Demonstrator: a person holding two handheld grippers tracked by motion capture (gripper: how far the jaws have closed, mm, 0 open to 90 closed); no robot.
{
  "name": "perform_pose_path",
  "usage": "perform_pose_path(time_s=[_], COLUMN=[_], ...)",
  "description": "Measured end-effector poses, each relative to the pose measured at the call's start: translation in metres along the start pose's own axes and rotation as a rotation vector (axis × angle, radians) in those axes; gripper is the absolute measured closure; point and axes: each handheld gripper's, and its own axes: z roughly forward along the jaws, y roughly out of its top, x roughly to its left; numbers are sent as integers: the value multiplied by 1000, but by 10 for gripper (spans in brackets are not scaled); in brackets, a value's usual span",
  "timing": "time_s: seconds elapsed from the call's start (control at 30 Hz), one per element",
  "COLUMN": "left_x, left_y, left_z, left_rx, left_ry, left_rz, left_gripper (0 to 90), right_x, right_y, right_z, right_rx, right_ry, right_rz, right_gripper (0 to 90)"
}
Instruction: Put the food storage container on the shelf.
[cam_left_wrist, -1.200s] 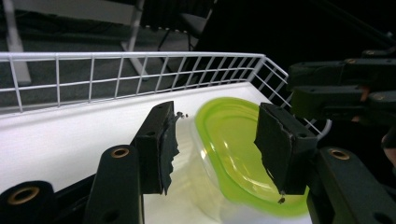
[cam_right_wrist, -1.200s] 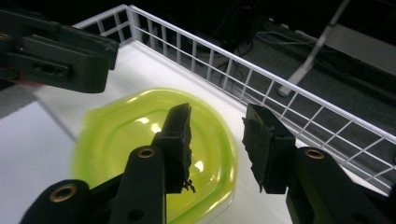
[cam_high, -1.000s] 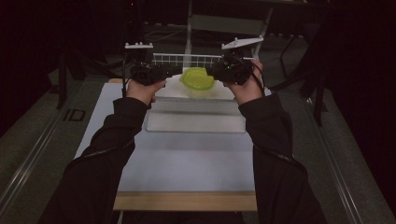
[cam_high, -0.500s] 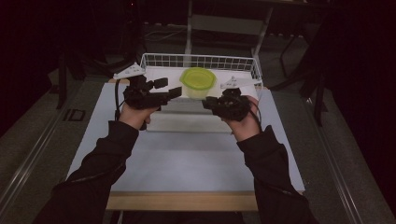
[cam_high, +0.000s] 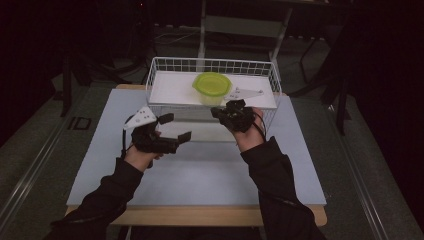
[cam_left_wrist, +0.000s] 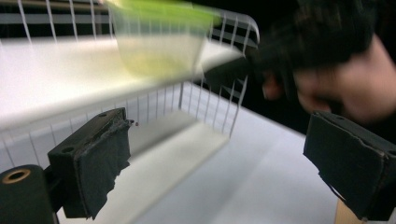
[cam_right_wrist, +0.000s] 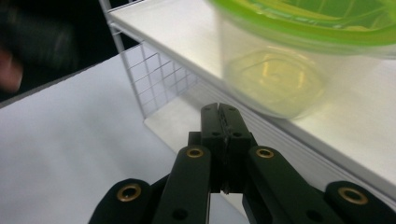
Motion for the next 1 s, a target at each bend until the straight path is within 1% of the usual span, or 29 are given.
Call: perform_pose_path(time_s=[0.07, 0.13, 0.17, 0.2, 0.23, 0.27, 0.3, 0.37, 0.4, 0.47, 0.53, 0.7, 0.77, 0.83, 0.93, 0.97, 1.0], left_x=[-2, -4, -4, -5, -6, -7, -8, -10, -10, -11, -12, -14, -14, -15, -14, -13, -13], left_y=[-13, -24, -27, -33, -35, -38, -41, -45, -46, -48, -50, -51, -50, -51, -52, -52, -52], left_z=[-1, 0, 0, 1, 2, 2, 2, 2, 3, 4, 6, 6, 5, 4, 4, 3, 3], left_rx=[12, 26, 27, 38, 39, 35, 42, 29, 35, 37, 43, 33, 29, 28, 30, 31, 30], left_ry=[-14, -14, -20, -24, -26, -30, -30, -28, -29, -36, -41, -46, -48, -49, -46, -46, -50], left_rz=[-5, 2, -2, -1, -3, -2, 7, 17, 18, 18, 18, 20, 19, 23, 28, 24, 20], left_gripper=[77, 77, 77, 77, 77, 77, 77, 77, 77, 77, 77, 77, 77, 77, 77, 77, 77], right_x=[-5, -10, -13, -15, -19, -19, -20, -23, -25, -26, -28, -32, -34, -36, -33, -29, -29], right_y=[1, 2, 2, 3, 4, 4, 5, 7, 8, 10, 12, 15, 15, 14, 13, 10, 10], right_z=[2, 4, 5, 6, 8, 8, 9, 11, 11, 12, 12, 15, 16, 16, 13, 7, 7], right_rx=[-2, -4, 0, -1, -4, -4, -3, -5, -5, -8, -9, -1, 0, -8, -9, -18, -18], right_ry=[-20, -33, -40, -35, -46, -46, -47, -66, -60, -75, -75, -89, -95, -86, -81, -67, -67], right_rz=[15, 30, 39, 48, 60, 60, 64, 67, 74, 75, 81, 86, 94, 112, 103, 96, 96], right_gripper=[898, 898, 898, 898, 898, 898, 898, 897, 897, 897, 896, 881, 877, 876, 862, 835, 835])
